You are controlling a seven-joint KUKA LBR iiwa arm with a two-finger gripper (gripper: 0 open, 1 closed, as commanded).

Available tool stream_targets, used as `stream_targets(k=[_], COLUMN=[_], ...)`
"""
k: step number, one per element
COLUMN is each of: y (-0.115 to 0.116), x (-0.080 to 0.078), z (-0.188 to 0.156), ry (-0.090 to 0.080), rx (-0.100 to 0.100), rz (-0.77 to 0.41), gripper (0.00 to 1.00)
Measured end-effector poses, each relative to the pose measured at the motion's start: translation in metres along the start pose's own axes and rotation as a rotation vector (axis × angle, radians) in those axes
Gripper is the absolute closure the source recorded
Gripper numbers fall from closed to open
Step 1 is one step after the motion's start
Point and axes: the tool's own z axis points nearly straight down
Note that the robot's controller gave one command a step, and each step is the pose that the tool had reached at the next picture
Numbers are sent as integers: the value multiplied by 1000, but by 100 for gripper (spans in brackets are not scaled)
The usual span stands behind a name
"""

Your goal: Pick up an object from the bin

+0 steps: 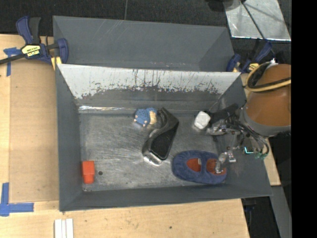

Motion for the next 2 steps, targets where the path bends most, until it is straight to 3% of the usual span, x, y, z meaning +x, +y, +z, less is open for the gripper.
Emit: stream_targets(k=[1,2], y=[-25,-25], x=[-10,-9], z=[65,61], ry=[2,10], rx=[-7,-5], rz=[-50,-56], gripper=[0,100])
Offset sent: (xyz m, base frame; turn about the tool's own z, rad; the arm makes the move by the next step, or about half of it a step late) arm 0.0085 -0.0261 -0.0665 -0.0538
